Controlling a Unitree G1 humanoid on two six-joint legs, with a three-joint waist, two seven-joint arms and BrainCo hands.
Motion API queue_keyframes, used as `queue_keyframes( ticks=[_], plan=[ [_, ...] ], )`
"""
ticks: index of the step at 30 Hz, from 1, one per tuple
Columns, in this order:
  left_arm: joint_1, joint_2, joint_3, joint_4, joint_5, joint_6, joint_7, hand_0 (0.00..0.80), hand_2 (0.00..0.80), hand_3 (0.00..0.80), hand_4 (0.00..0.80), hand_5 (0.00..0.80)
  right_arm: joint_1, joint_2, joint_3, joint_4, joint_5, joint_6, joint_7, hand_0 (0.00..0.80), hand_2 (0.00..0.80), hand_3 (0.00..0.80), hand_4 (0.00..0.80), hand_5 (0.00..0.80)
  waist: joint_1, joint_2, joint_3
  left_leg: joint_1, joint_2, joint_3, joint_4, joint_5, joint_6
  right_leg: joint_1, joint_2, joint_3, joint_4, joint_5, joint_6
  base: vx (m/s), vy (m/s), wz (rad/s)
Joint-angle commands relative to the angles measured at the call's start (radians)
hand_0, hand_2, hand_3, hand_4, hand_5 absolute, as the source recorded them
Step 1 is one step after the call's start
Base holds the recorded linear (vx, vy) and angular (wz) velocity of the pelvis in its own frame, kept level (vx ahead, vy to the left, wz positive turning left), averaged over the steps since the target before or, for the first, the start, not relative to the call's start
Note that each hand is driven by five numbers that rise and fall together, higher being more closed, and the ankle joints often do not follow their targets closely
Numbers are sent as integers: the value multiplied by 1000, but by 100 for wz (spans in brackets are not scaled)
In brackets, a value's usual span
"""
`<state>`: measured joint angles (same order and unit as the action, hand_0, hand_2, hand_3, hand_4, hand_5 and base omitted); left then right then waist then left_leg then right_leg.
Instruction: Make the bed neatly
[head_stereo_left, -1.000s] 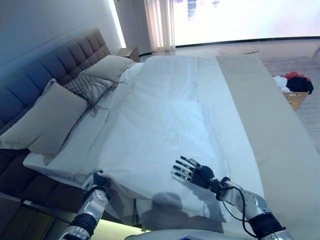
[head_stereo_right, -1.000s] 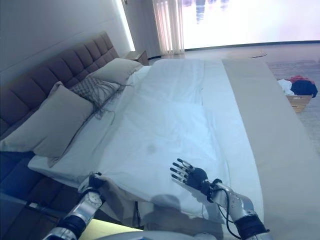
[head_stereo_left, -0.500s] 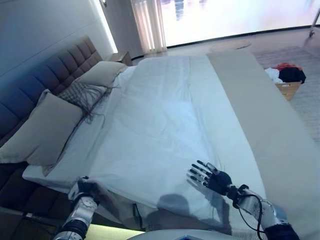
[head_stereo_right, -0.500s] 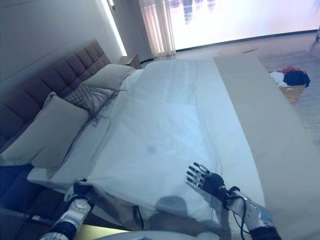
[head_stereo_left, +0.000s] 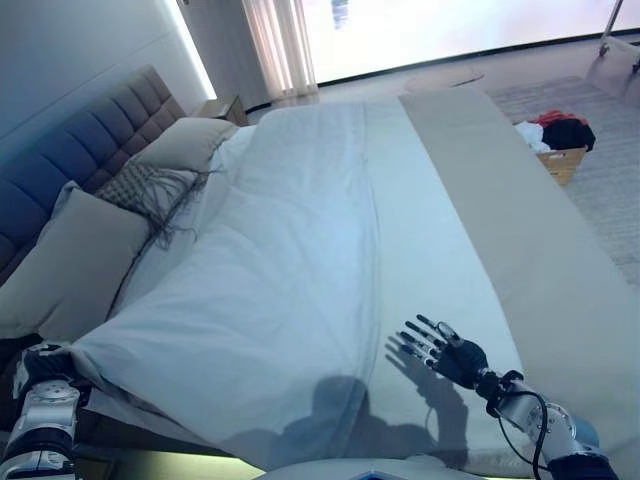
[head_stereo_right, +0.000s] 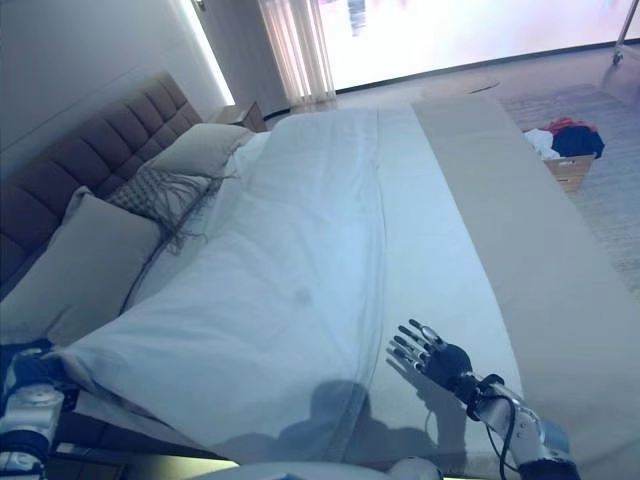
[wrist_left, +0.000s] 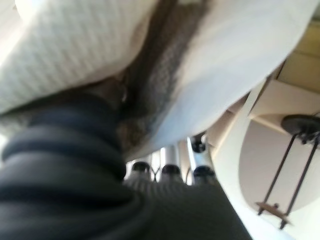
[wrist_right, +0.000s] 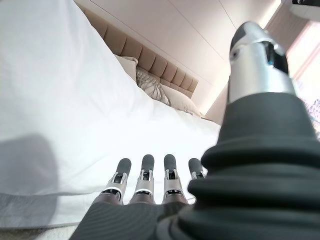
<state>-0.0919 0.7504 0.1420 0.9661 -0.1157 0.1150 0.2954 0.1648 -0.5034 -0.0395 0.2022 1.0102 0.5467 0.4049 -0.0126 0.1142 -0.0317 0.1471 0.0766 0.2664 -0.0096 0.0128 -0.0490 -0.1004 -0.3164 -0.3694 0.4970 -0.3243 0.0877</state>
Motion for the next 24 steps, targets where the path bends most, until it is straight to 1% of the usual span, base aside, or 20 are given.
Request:
queue_keyframes(
  ticks=[1, 6, 7, 9, 10, 13, 15, 19, 22, 23, 24],
  plan=[
    [5, 249, 247, 36, -42, 1, 70, 800, 800, 800, 800, 800, -7, 78, -51, -17, 76, -58, 11, 0, 0, 0, 0, 0, 39, -50, -3, -51, -46, -24, -21, 25, -3, 146, -91, -18, -429, 474, 145, 0, 0, 0],
    [12, 224, 248, 23, -64, -8, 63, 800, 800, 800, 800, 800, -8, 90, -47, -13, 76, -77, 9, 0, 0, 0, 0, 0, 47, -56, 4, -56, -46, -31, -16, 17, 1, 141, -84, -18, -424, 464, 142, 4, -24, 3],
    [17, 221, 252, 26, -88, -24, 54, 800, 800, 800, 800, 800, -8, 92, -43, -10, 74, -85, 14, 0, 0, 0, 0, 0, 49, -57, 3, -45, -45, -46, -19, -2, -5, 147, -77, -2, -422, 444, 154, 50, -66, 6],
    [25, 202, 258, 26, -93, -50, 34, 800, 800, 800, 800, 800, -6, 100, -30, -4, 78, -102, 16, 0, 0, 0, 0, 0, 53, -62, 6, -48, -42, -45, -12, -7, -4, 145, -71, -1, -423, 439, 152, 19, -68, 5],
    [31, 185, 251, 22, -70, -55, 33, 800, 800, 800, 800, 800, -6, 105, -29, -2, 76, -105, 16, 0, 0, 0, 0, 0, 54, -64, 7, -50, -40, -44, -10, -8, -4, 145, -68, -2, -423, 436, 151, -8, -42, 4],
    [56, 122, 215, 4, -45, -65, 77, 800, 800, 800, 800, 800, -7, 110, -40, 4, 65, -100, 28, 0, 0, 0, 0, 0, 58, -68, 11, -51, -36, -44, -11, -9, -3, 146, -60, -3, -426, 432, 149, 0, 0, 0],
    [76, 109, 202, 7, 26, -97, 102, 800, 800, 800, 800, 800, -8, 107, -38, 10, 59, -109, 38, 0, 0, 0, 0, 0, 61, -70, 14, -54, -33, -44, -6, -12, -3, 144, -53, 0, -428, 426, 145, 0, 0, 0],
    [112, 85, 164, -24, 147, -92, 113, 800, 800, 800, 800, 800, -8, 106, -43, 7, 51, -112, 31, 0, 0, 0, 0, 0, 68, -73, 22, -59, -26, -39, 5, -17, -4, 142, -43, -1, -431, 414, 139, 0, 0, 0],
    [122, 84, 130, -28, 270, -69, 126, 800, 800, 800, 800, 800, -9, 103, -51, 12, 42, -108, 24, 0, 0, 0, 0, 0, 70, -73, 25, -63, -24, -36, 11, -21, -3, 141, -42, -1, -429, 412, 136, 17, 39, -1],
    [132, 89, 113, -41, 347, -40, 120, 800, 800, 800, 800, 800, -8, 102, -53, 16, 40, -109, 24, 0, 0, 0, 0, 0, 72, -73, 28, -63, -23, -36, 12, -21, -2, 139, -41, 0, -427, 410, 134, 19, 46, -4],
    [138, 92, 105, -52, 368, -25, 119, 800, 800, 800, 800, 800, -9, 101, -56, 20, 36, -109, 26, 0, 0, 0, 0, 0, 74, -72, 29, -64, -23, -36, 13, -21, -3, 139, -41, 0, -426, 409, 134, 29, 84, -4]
  ],
)
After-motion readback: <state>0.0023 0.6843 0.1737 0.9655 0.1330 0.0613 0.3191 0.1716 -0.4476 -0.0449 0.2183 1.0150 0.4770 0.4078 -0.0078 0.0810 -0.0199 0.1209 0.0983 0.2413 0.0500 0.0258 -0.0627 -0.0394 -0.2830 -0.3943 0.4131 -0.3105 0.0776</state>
